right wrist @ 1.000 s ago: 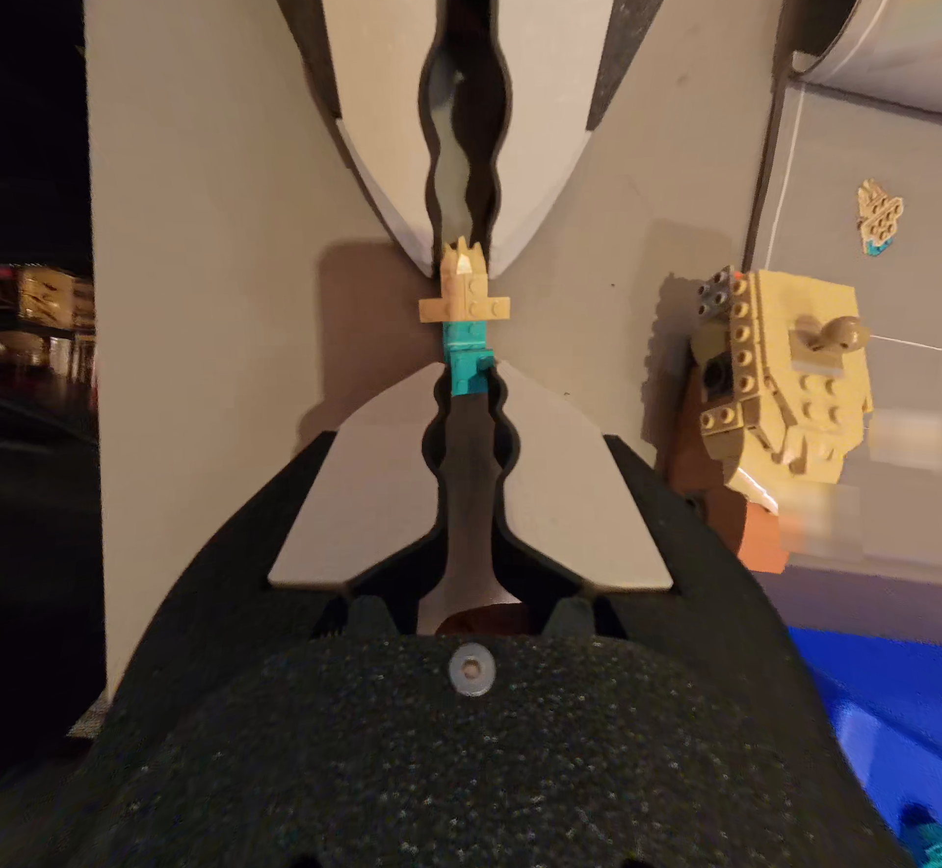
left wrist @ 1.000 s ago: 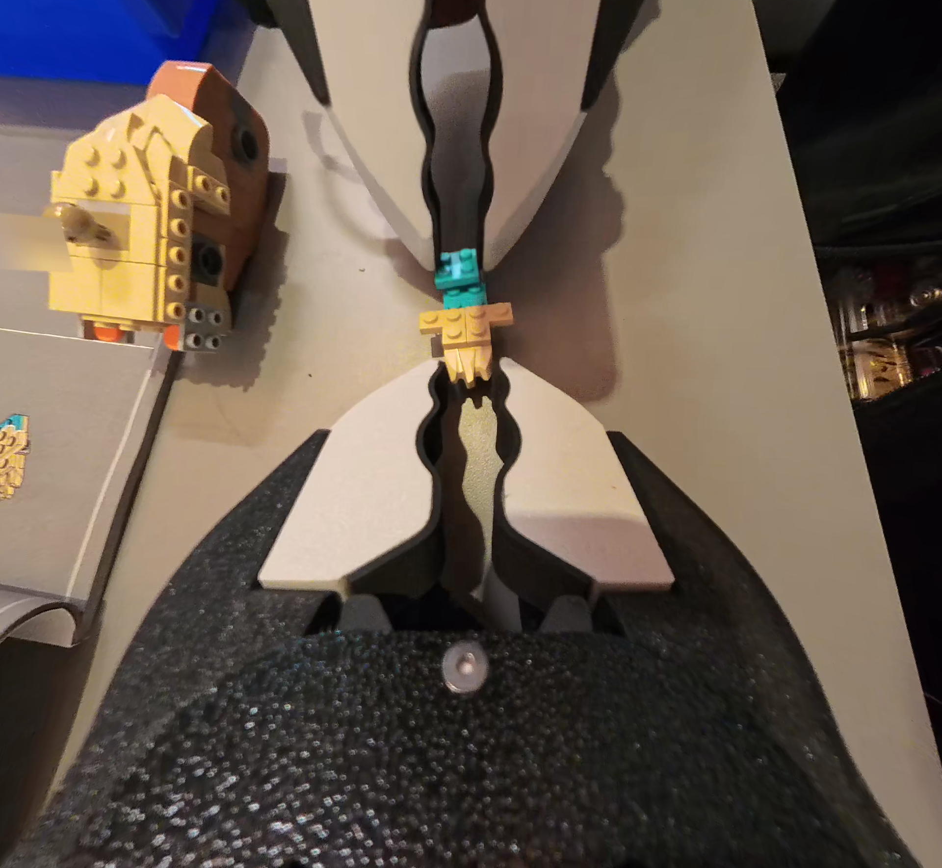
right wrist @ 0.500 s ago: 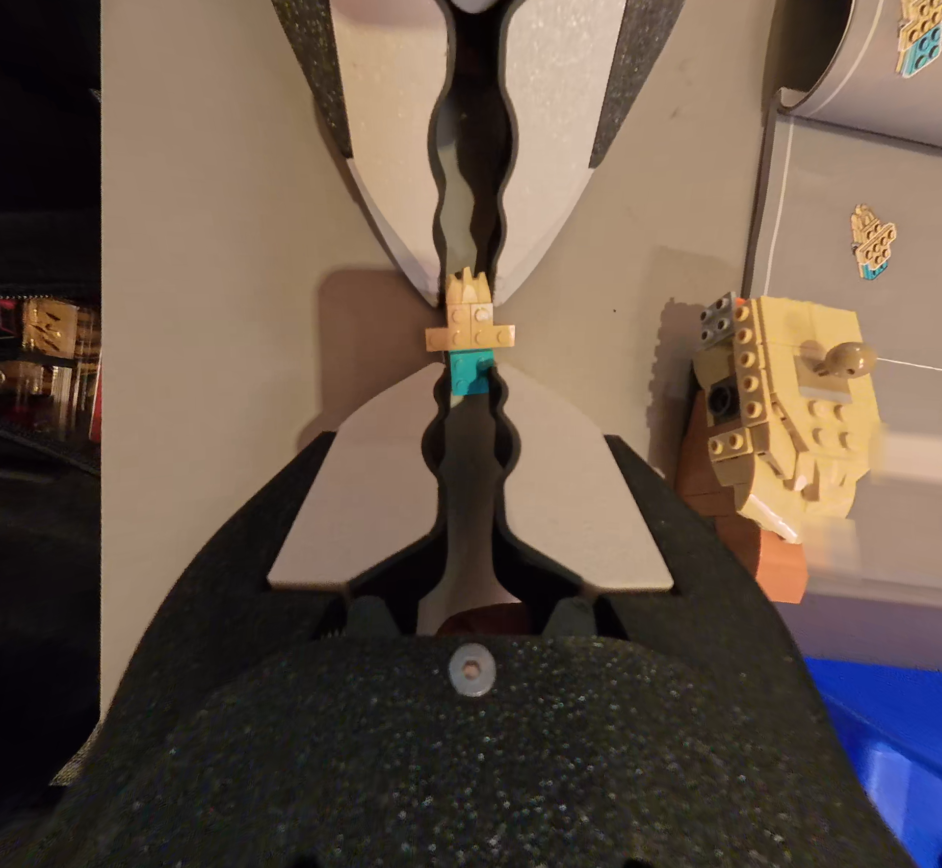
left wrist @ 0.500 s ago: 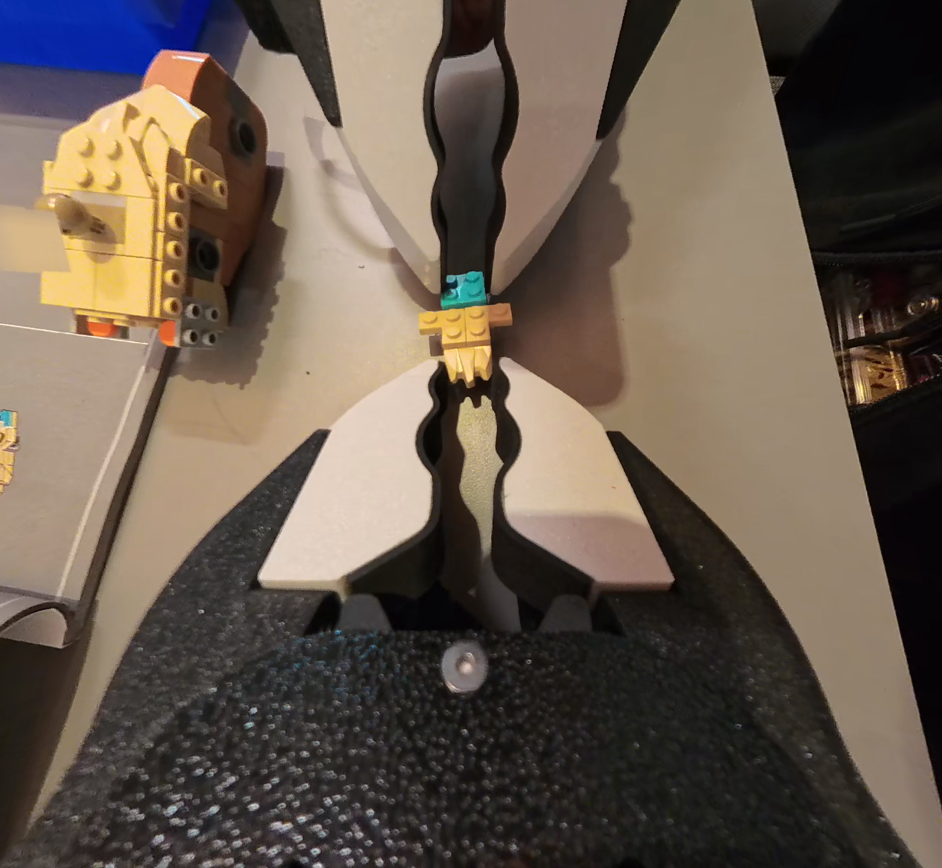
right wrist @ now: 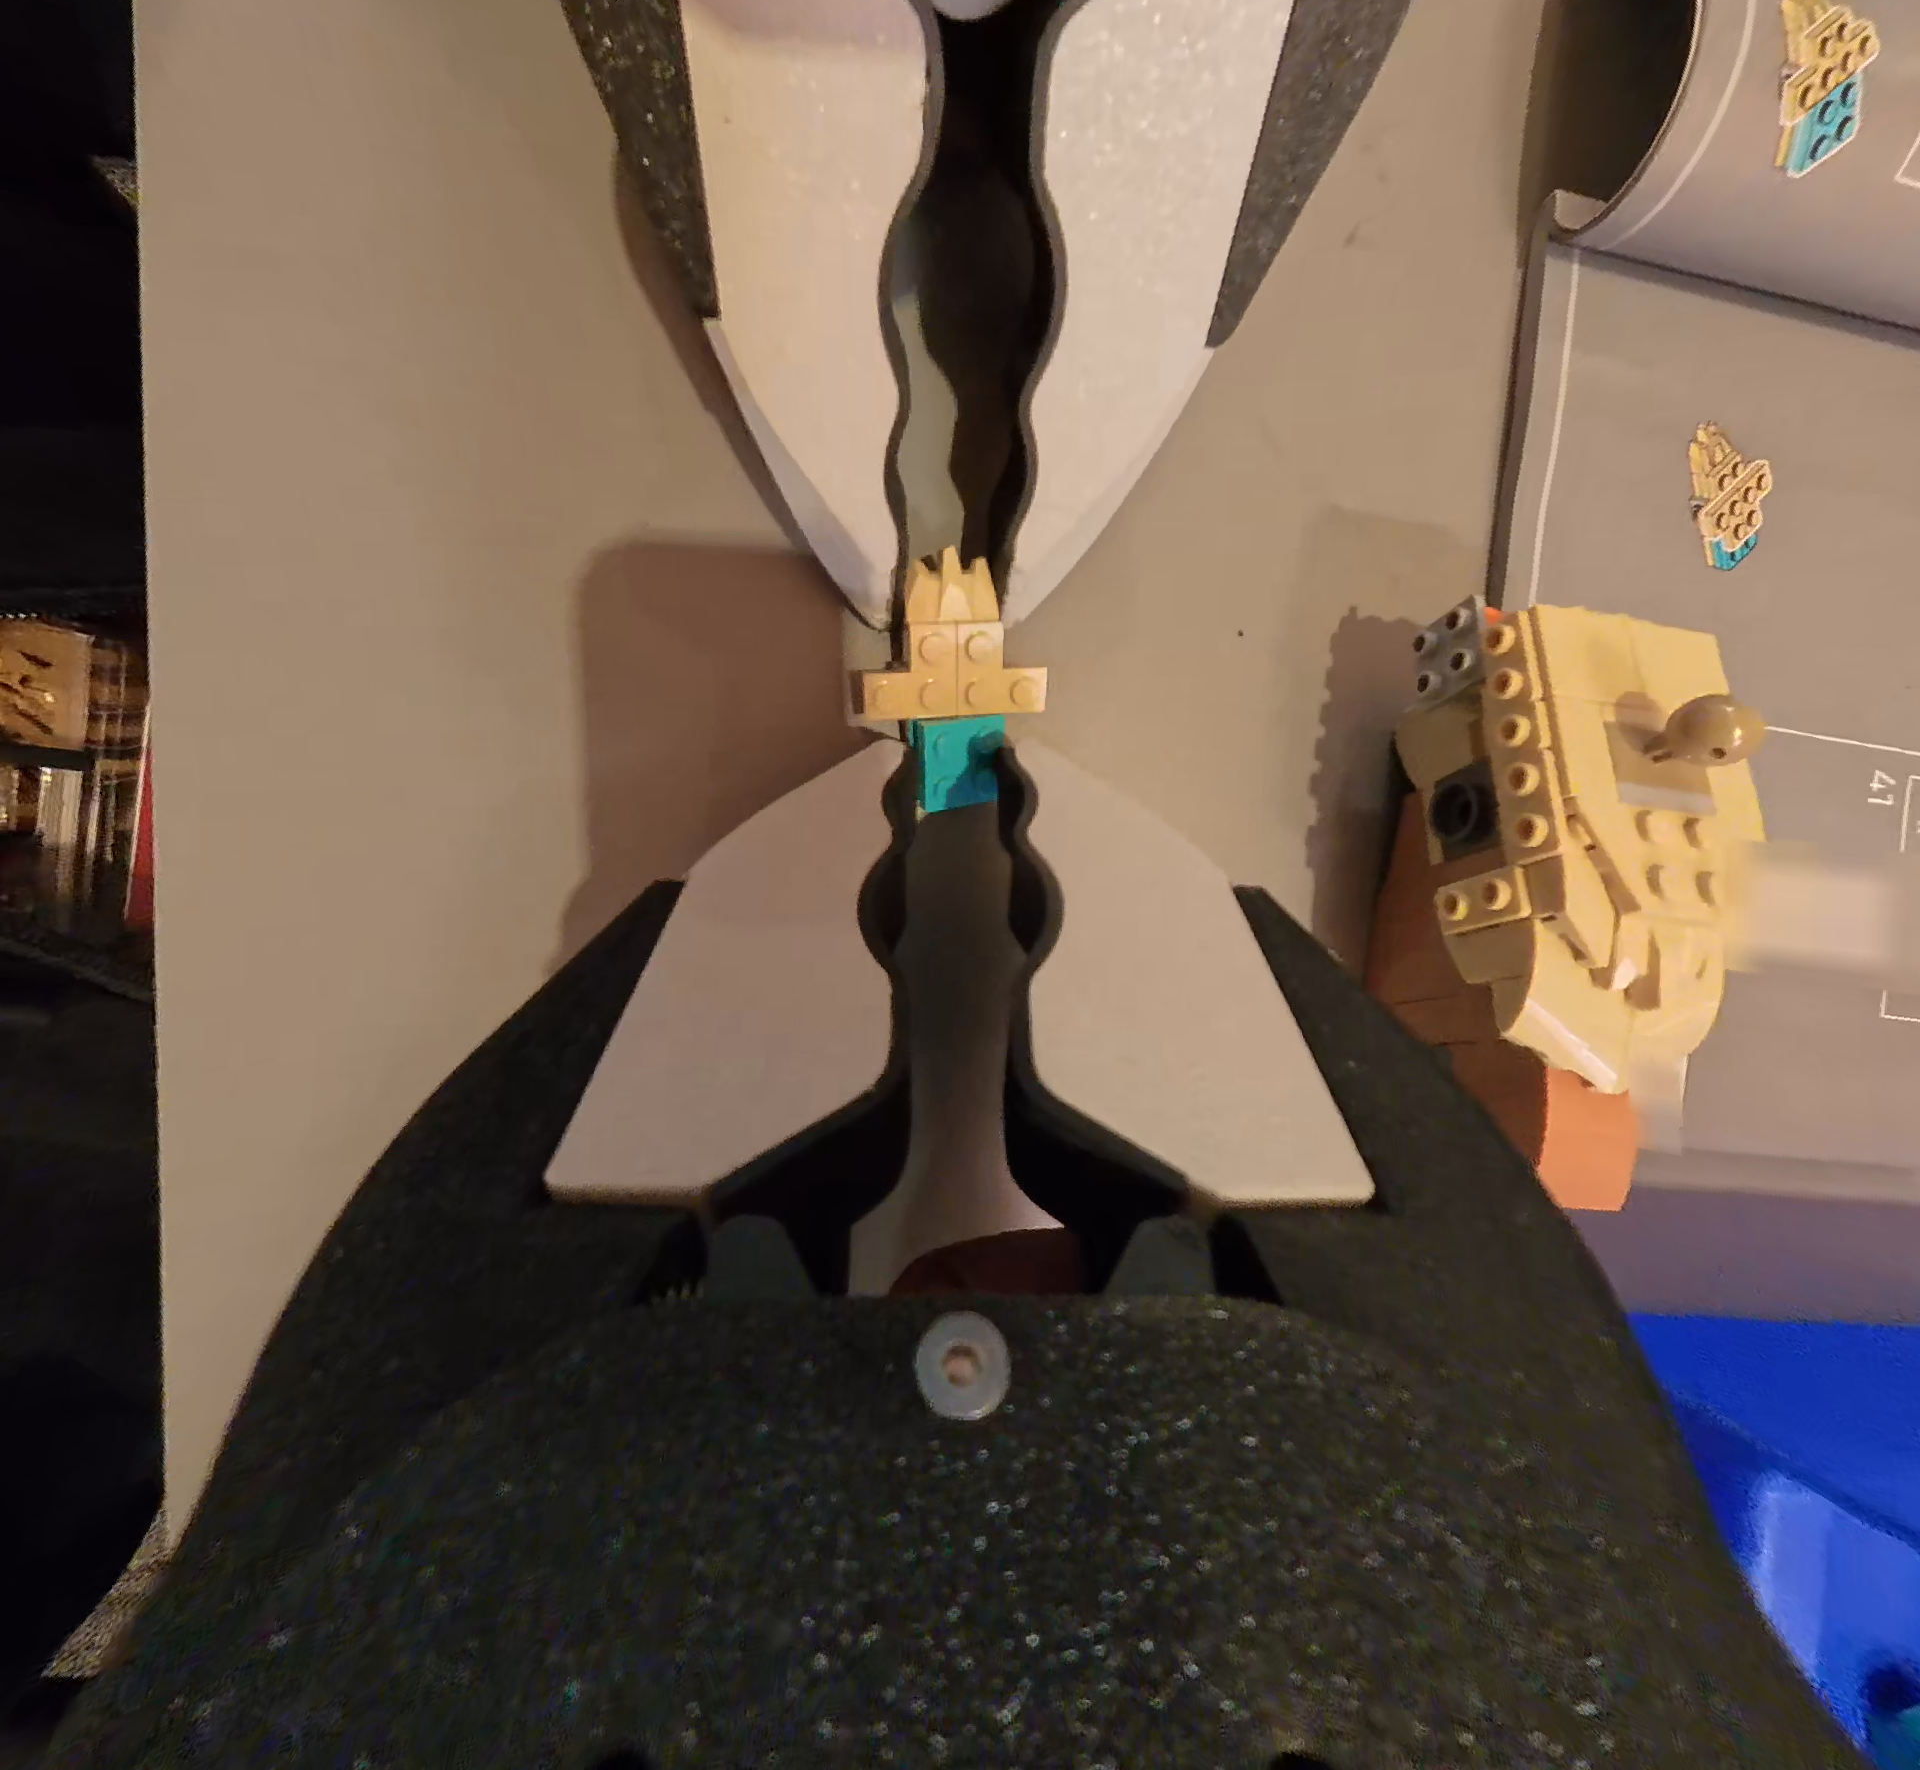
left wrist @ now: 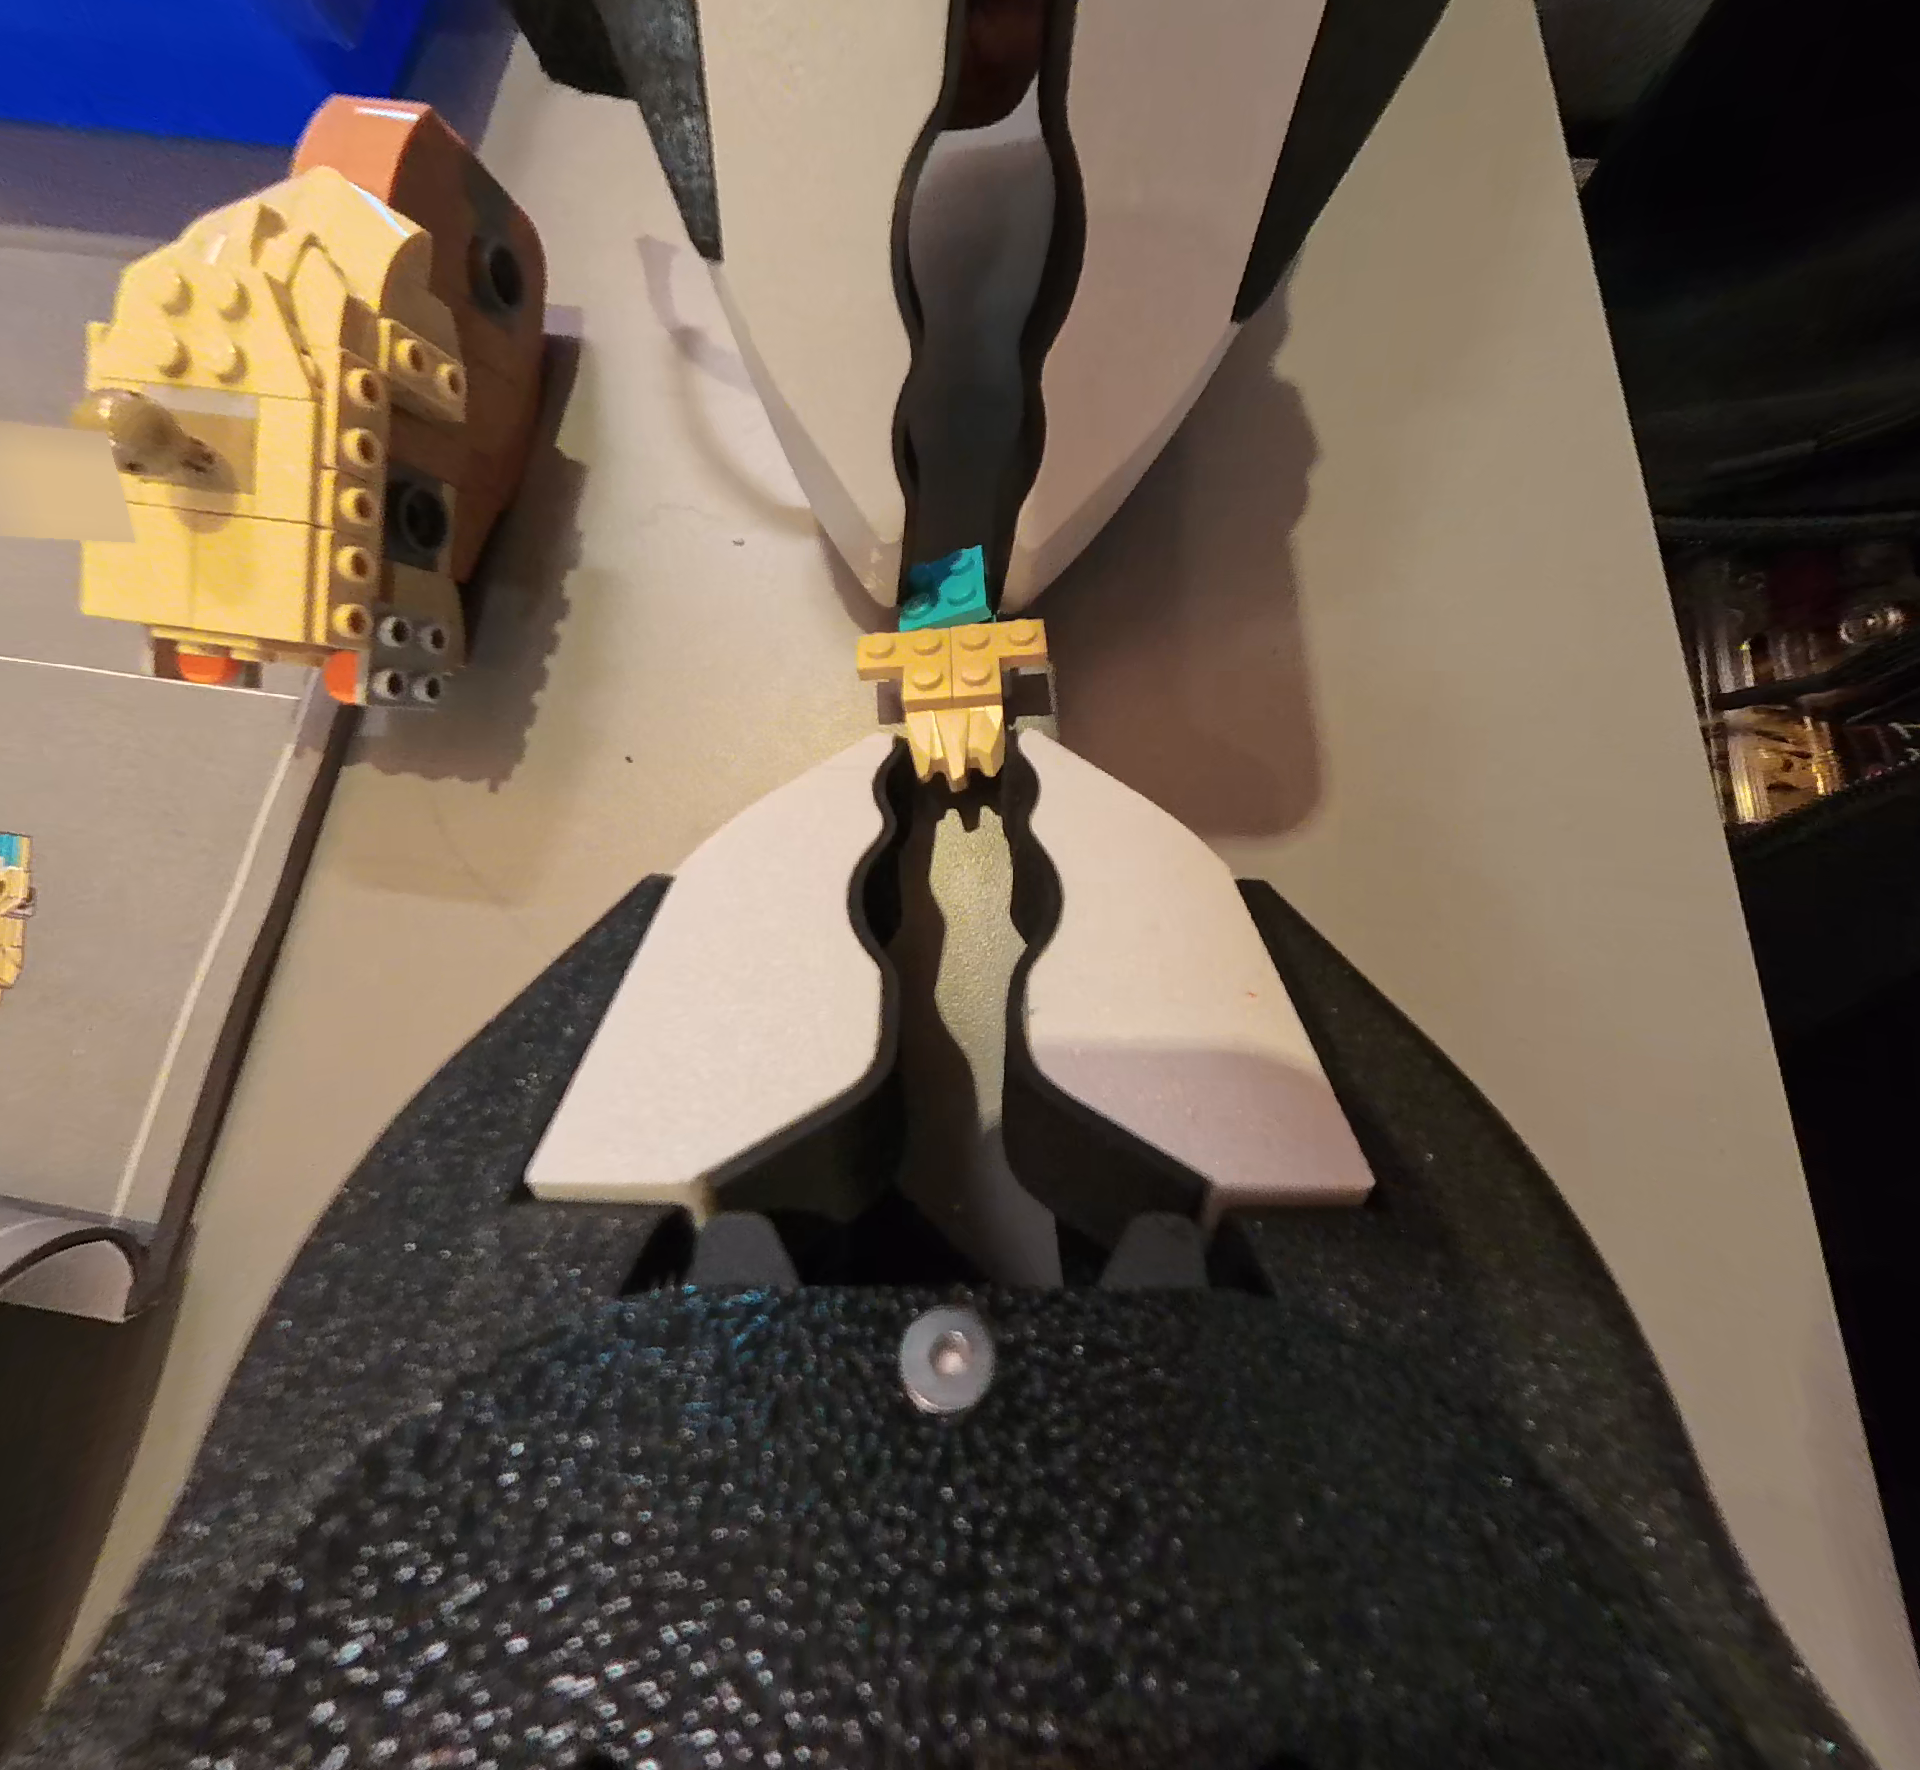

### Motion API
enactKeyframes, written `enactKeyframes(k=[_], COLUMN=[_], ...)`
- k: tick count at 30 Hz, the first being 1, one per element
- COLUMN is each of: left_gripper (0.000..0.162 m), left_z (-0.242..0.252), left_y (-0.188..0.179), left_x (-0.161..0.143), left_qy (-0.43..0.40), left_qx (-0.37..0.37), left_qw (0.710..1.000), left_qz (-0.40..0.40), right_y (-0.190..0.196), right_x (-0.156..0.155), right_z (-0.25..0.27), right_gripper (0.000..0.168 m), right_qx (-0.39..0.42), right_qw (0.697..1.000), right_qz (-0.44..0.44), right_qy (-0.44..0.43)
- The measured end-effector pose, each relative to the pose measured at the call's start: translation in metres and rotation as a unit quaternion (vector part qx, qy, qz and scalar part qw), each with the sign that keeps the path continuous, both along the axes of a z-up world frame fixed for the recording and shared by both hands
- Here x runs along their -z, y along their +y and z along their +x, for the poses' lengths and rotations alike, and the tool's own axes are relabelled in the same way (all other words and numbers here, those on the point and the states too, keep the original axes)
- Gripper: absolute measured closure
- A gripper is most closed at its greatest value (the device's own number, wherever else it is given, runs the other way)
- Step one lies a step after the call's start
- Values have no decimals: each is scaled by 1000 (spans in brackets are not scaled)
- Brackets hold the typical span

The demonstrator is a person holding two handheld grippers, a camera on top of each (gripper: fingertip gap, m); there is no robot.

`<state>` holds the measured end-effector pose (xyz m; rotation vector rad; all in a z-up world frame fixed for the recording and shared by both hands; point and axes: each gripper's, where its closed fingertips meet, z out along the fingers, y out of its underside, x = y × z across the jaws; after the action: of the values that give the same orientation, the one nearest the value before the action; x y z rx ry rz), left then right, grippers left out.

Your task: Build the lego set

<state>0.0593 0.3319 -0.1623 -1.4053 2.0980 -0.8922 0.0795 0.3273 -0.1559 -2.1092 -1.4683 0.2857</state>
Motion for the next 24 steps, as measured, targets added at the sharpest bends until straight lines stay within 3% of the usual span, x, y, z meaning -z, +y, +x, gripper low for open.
enactKeyframes(k=[24], left_gripper=[140], left_z=[0], left_y=[1], left_x=[0], left_qy=[-1], left_qx=[-5], left_qw=[1000], left_qz=[2], right_y=[3], right_x=[2], right_z=[-6], right_gripper=[154], right_qx=[11], right_qw=[998], right_qz=[66], right_qy=[-2])
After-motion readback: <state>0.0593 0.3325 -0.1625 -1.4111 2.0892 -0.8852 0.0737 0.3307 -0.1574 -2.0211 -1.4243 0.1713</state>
